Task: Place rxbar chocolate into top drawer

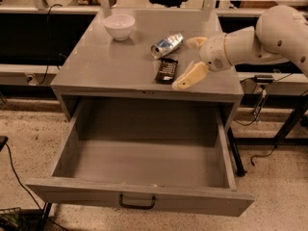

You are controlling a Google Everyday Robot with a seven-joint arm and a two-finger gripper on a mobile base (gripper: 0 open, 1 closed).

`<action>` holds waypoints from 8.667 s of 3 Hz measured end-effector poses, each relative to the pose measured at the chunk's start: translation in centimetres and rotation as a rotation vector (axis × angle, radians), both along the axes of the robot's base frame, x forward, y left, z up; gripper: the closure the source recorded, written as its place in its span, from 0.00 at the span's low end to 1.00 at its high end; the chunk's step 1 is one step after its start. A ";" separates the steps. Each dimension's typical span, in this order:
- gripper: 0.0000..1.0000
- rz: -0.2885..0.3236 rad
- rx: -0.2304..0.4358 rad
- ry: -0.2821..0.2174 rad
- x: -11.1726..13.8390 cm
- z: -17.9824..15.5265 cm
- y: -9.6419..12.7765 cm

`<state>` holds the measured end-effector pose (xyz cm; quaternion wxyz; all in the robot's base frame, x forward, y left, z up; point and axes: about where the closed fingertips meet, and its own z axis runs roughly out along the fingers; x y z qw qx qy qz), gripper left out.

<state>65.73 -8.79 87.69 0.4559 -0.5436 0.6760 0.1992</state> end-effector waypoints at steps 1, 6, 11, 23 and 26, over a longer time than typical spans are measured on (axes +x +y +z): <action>0.00 0.022 -0.006 0.057 0.8 -1.2 1.0; 0.00 0.157 -0.080 0.246 1.5 -3.1 5.9; 0.49 0.071 -0.112 0.253 4.9 -5.3 4.0; 0.82 0.043 -0.107 0.328 -17.9 -18.0 4.0; 0.11 0.056 -0.063 0.226 -16.7 -21.9 3.6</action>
Offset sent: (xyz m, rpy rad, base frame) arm 0.0222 0.0459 -0.0174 0.0144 0.2215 0.1356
